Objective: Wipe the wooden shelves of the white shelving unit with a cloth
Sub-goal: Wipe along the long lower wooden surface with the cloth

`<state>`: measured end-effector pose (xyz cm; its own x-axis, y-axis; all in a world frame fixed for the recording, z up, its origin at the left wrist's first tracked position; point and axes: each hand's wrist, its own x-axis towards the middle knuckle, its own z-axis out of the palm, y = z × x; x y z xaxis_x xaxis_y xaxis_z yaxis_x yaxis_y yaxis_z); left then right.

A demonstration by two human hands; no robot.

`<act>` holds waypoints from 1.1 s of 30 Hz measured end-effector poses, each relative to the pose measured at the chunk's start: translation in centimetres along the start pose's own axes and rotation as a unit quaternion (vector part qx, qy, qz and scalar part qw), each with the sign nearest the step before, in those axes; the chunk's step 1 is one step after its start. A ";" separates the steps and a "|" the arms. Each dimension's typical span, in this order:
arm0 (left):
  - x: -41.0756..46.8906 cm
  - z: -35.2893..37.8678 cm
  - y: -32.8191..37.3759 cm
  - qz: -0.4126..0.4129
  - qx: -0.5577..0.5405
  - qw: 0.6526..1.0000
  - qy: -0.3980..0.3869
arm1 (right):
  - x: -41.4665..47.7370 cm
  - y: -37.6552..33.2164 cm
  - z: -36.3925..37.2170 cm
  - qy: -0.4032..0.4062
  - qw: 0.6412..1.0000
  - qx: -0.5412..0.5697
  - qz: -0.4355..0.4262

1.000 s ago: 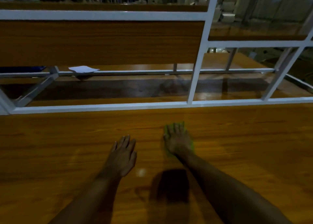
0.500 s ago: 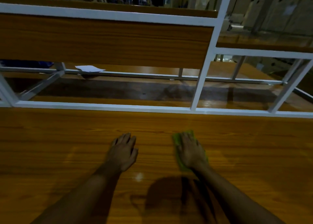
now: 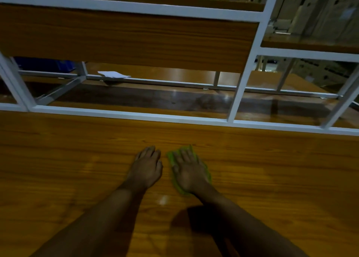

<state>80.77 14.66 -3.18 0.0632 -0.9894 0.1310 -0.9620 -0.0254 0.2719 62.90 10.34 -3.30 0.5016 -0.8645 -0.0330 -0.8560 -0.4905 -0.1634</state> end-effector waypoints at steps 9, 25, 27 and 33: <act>2.2 0.1 -0.4 0.009 0.006 0.999 -0.036 | 1.4 10.5 -2.0 0.014 0.988 -0.003 0.154; 6.3 0.9 0.0 -0.047 0.023 0.998 -0.030 | 4.4 10.4 -2.6 0.010 0.998 0.028 -0.058; 6.2 1.0 -0.1 -0.047 0.026 0.998 -0.037 | 4.8 13.2 -3.0 0.024 1.000 0.018 0.001; 6.6 1.1 -0.2 -0.041 0.026 0.998 -0.029 | 9.6 10.6 -3.0 0.029 0.982 0.018 0.185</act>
<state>81.09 7.98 -3.41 0.1273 -0.9904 0.0539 -0.9669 -0.1117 0.2295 58.25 -3.54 -2.41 0.1486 -0.9881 -0.0402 -0.9729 -0.1388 -0.1851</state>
